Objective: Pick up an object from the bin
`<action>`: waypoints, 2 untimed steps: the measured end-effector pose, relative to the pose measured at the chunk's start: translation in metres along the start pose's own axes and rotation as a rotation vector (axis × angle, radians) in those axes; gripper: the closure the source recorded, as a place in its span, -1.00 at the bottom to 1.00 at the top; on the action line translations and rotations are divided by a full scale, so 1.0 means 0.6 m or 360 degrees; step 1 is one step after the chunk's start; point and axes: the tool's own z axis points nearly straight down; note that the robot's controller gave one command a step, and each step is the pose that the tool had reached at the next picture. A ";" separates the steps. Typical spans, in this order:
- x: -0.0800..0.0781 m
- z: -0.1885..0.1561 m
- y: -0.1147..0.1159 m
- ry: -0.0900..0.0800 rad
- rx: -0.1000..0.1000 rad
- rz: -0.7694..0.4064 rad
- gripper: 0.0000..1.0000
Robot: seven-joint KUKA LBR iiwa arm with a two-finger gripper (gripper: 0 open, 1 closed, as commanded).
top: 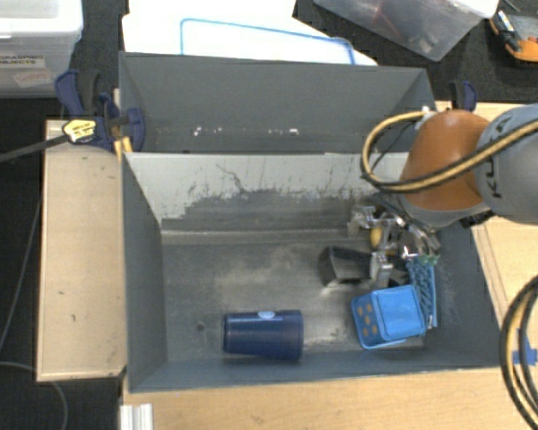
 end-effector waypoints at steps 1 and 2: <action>0.022 -0.049 0.049 0.0015 -0.0002 0.0565 -1.00; 0.001 -0.006 0.003 -0.0006 0.0001 0.0070 -1.00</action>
Offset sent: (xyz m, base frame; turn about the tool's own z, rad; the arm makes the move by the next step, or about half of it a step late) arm -0.0019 0.0019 0.0025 0.0429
